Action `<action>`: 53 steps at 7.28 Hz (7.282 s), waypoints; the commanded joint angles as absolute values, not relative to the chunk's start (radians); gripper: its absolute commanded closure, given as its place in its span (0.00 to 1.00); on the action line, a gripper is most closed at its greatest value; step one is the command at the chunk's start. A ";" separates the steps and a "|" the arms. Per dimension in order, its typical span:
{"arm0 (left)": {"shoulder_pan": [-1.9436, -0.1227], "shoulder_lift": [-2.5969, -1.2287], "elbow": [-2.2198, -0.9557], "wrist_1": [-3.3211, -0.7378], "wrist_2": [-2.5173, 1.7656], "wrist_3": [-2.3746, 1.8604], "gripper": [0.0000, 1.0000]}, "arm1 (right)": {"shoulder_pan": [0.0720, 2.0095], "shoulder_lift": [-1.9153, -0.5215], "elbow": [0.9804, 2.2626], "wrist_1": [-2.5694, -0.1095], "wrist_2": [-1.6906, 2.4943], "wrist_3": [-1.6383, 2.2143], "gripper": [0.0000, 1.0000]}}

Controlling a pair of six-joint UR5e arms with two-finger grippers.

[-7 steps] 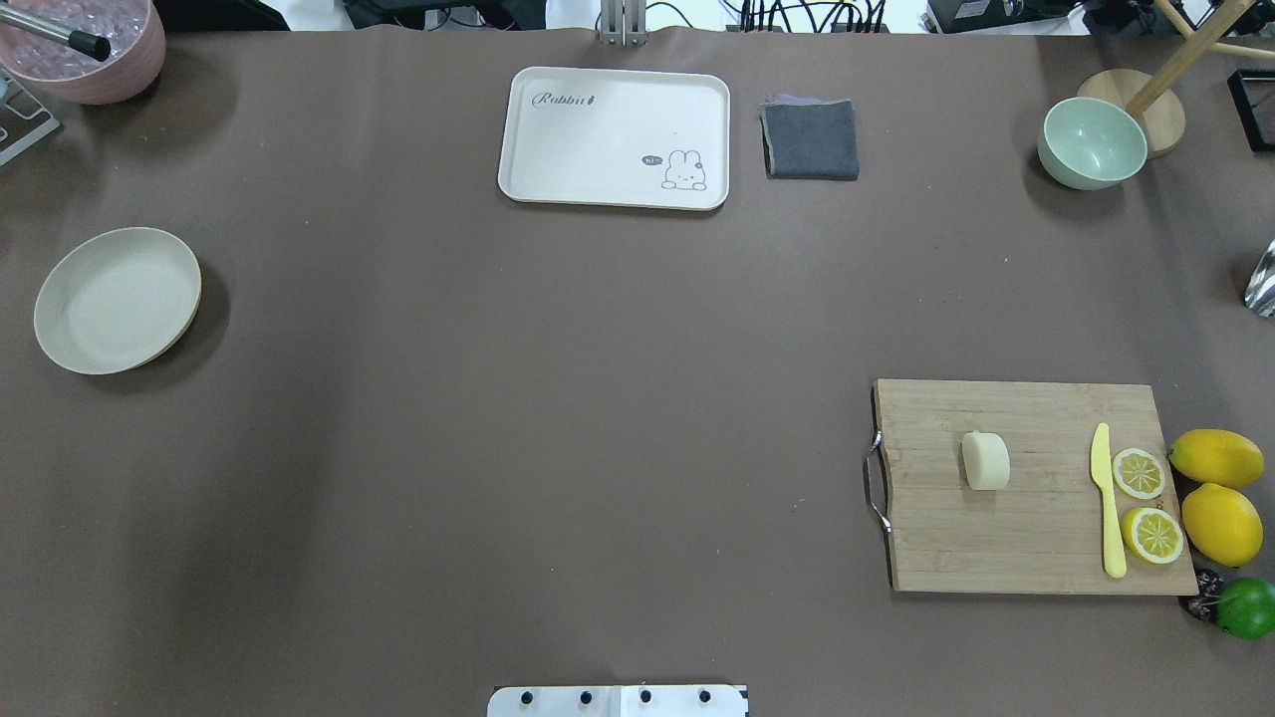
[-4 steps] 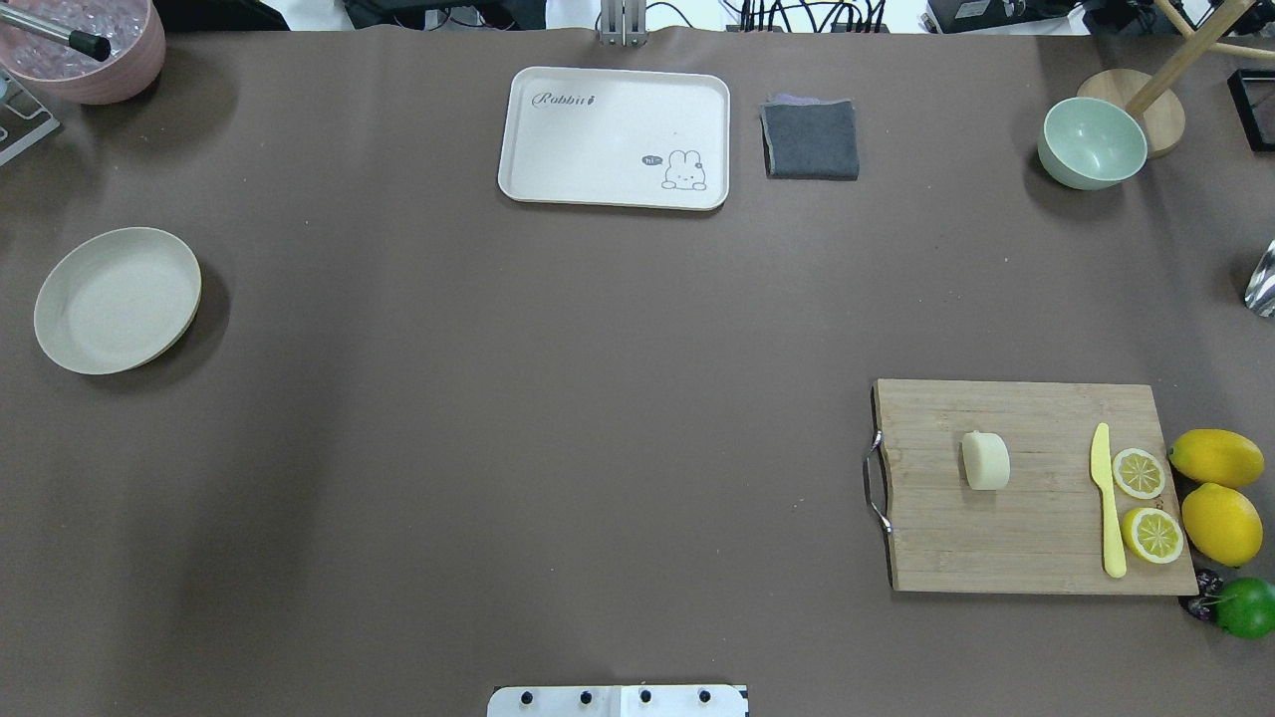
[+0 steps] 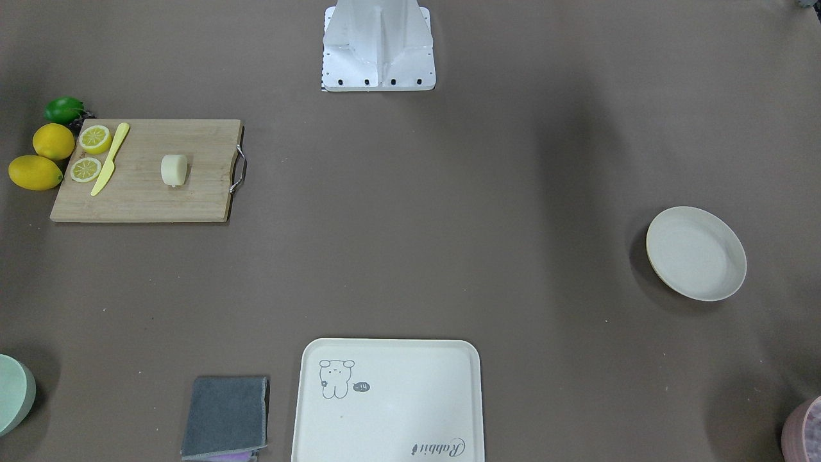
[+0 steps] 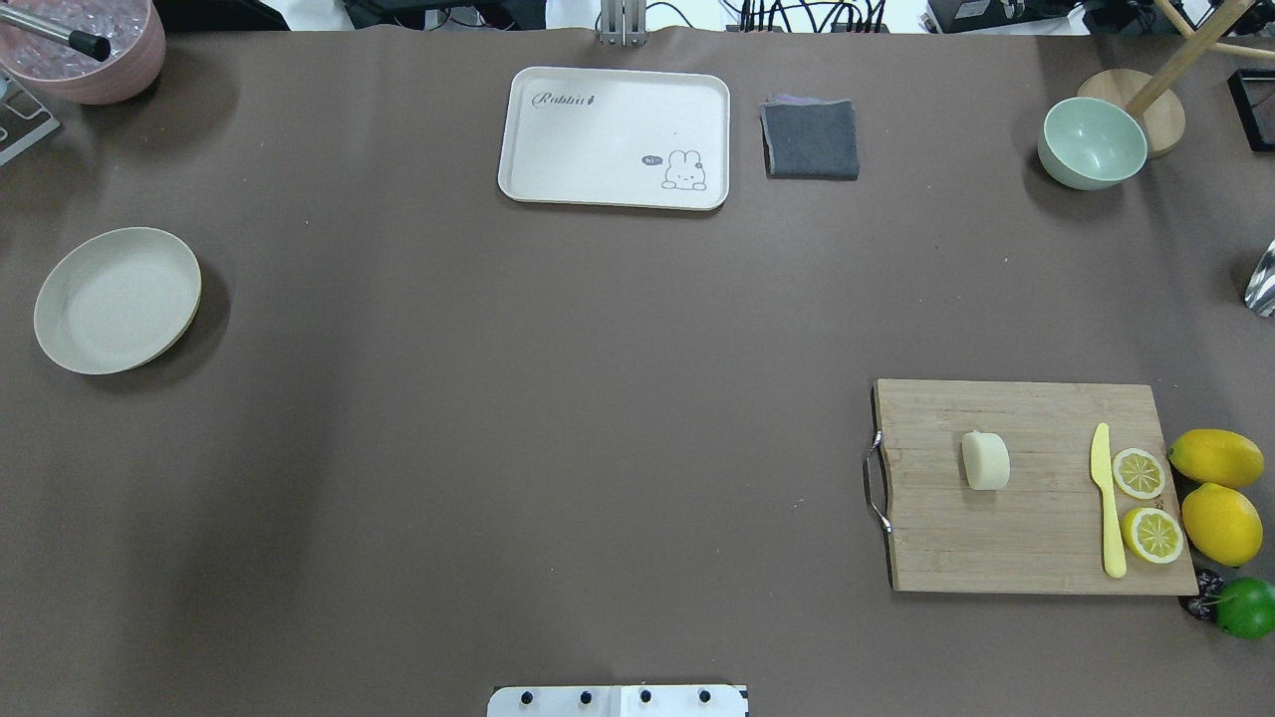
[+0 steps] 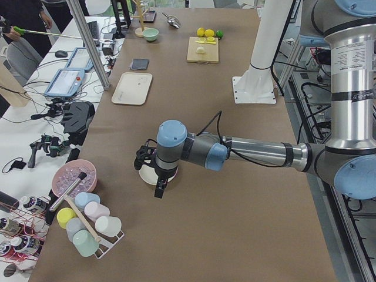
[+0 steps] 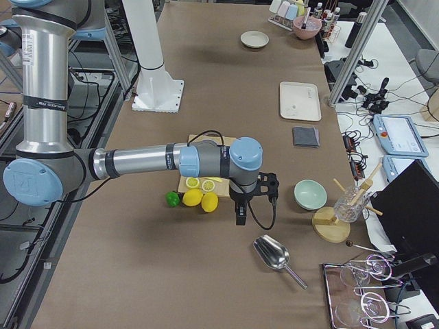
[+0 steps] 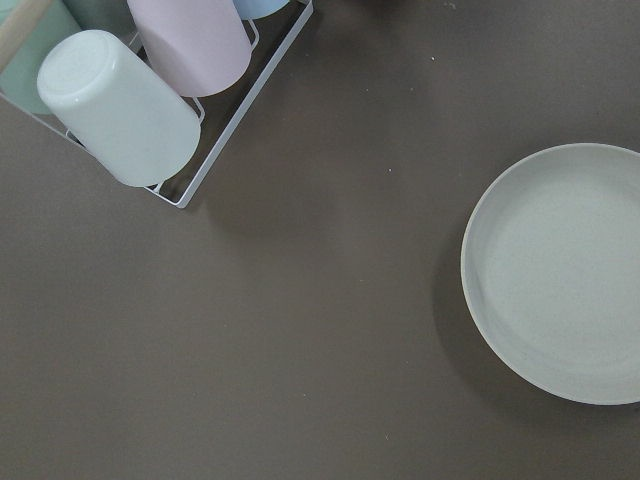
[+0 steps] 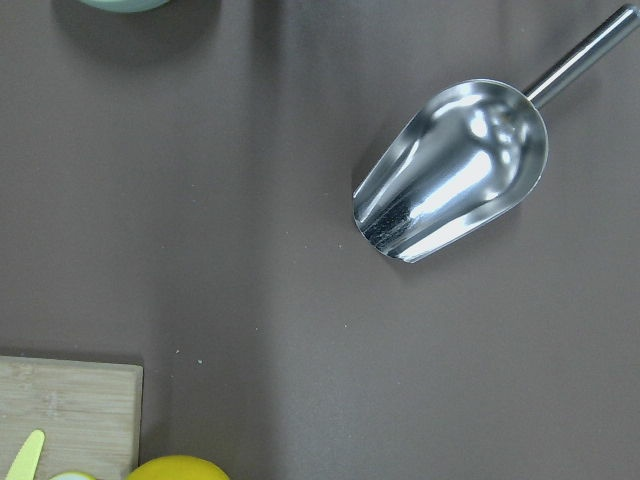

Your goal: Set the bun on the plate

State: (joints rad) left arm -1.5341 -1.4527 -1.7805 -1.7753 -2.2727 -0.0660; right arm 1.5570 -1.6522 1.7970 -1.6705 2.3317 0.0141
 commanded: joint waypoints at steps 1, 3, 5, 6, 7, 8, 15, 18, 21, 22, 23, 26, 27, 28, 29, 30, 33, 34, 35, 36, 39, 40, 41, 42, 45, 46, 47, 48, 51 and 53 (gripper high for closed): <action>-1.534 -1.453 -1.778 -1.775 -2.269 -0.066 0.02 | 1.557 -1.652 1.796 -1.671 2.332 0.015 0.00; -1.532 -1.453 -1.778 -1.773 -2.266 -0.066 0.02 | 1.557 -1.652 1.798 -1.671 2.332 0.015 0.00; -1.531 -1.456 -1.781 -1.773 -2.273 -0.067 0.02 | 1.557 -1.649 1.796 -1.669 2.332 0.015 0.00; -1.529 -1.459 -1.784 -1.776 -2.276 -0.075 0.02 | 1.557 -1.644 1.798 -1.670 2.332 0.017 0.00; -1.526 -1.477 -1.757 -1.781 -2.276 -0.077 0.02 | 1.557 -1.637 1.798 -1.671 2.332 0.021 0.00; -1.516 -1.511 -1.746 -1.781 -2.276 -0.077 0.02 | 1.557 -1.635 1.802 -1.669 2.332 0.037 0.00; -1.312 -1.606 -1.324 -2.451 -2.284 -0.556 0.02 | 1.557 -1.608 1.804 -1.669 2.332 0.057 0.00; -1.232 -1.664 -1.235 -2.507 -2.276 -0.646 0.02 | 1.555 -1.603 1.802 -1.669 2.332 0.071 0.00; -1.166 -1.677 -1.200 -2.507 -2.275 -0.644 0.03 | 1.554 -1.597 1.801 -1.669 2.332 0.072 0.00; -1.157 -1.677 -1.200 -2.507 -2.275 -0.644 0.20 | 1.554 -1.591 1.798 -1.669 2.332 0.072 0.00; -1.157 -1.675 -1.198 -2.507 -2.275 -0.643 0.57 | 1.554 -1.589 1.798 -1.669 2.332 0.072 0.00; -1.155 -1.664 -1.198 -2.508 -2.278 -0.623 1.00 | 1.554 -1.589 1.804 -1.669 2.332 0.094 0.00; -1.158 -1.667 -1.198 -2.507 -2.276 -0.603 1.00 | 1.554 -1.589 1.805 -1.669 2.332 0.094 0.00; -1.172 -1.675 -1.201 -2.502 -2.278 -0.606 1.00 | 1.554 -1.591 1.804 -1.669 2.332 0.094 0.00; -1.205 -1.695 -1.207 -2.488 -2.284 -0.610 1.00 | 1.554 -1.591 1.805 -1.669 2.333 0.092 0.00; -1.245 -1.739 -1.229 -2.402 -2.296 -0.615 1.00 | 1.554 -1.591 1.805 -1.667 2.333 0.087 0.00; -1.250 -1.818 -1.389 -2.217 -2.355 -0.769 1.00 | 1.545 -1.589 1.816 -1.667 2.371 0.092 0.00; -1.199 -1.839 -1.457 -2.221 -2.346 -0.940 1.00 | 1.536 -1.582 1.816 -1.651 2.373 0.092 0.00; -1.107 -1.842 -1.539 -2.218 -2.300 -1.094 1.00 | 1.522 -1.582 1.813 -1.625 2.376 0.092 0.00; -0.998 -1.853 -1.615 -2.215 -2.217 -1.235 1.00 | 1.511 -1.582 1.812 -1.624 2.373 0.094 0.00; -0.736 -1.989 -1.661 -2.198 -2.004 -1.559 1.00 | 1.491 -1.580 1.816 -1.623 2.376 0.095 0.00; -0.674 -2.046 -1.663 -2.148 -1.937 -1.612 1.00 | 1.476 -1.578 1.825 -1.621 2.376 0.094 0.00; -0.578 -2.071 -1.661 -2.134 -1.830 -1.649 1.00 | 1.457 -1.569 1.859 -1.620 2.381 0.107 0.00; -0.511 -2.082 -1.660 -2.134 -1.756 -1.676 1.00 | 1.381 -1.566 1.915 -1.617 2.376 0.217 0.00; -0.417 -2.082 -1.658 -2.134 -1.648 -1.715 1.00 | 1.122 -1.546 1.945 -1.343 2.277 0.670 0.00; -0.416 -2.080 -1.655 -2.134 -1.646 -1.713 1.00 | 1.058 -1.542 1.951 -1.316 2.251 0.745 0.00; -0.416 -2.072 -1.654 -2.134 -1.646 -1.710 1.00 | 1.013 -1.540 1.957 -1.316 2.237 0.777 0.00; -0.417 -2.069 -1.649 -2.132 -1.647 -1.706 1.00 | 0.973 -1.539 1.977 -1.315 2.230 0.835 0.00; -0.414 -2.065 -1.648 -2.131 -1.646 -1.704 0.23 | 0.899 -1.539 2.000 -1.315 2.202 0.896 0.00; -0.413 -2.046 -1.652 -2.132 -1.644 -1.706 0.03 | 0.798 -1.542 2.002 -1.315 2.102 0.939 0.00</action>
State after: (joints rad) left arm -0.4127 -2.0543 -1.6495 -2.1319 -1.6457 -1.7046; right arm 0.8593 -1.5393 2.0008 -1.3147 2.1613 0.9146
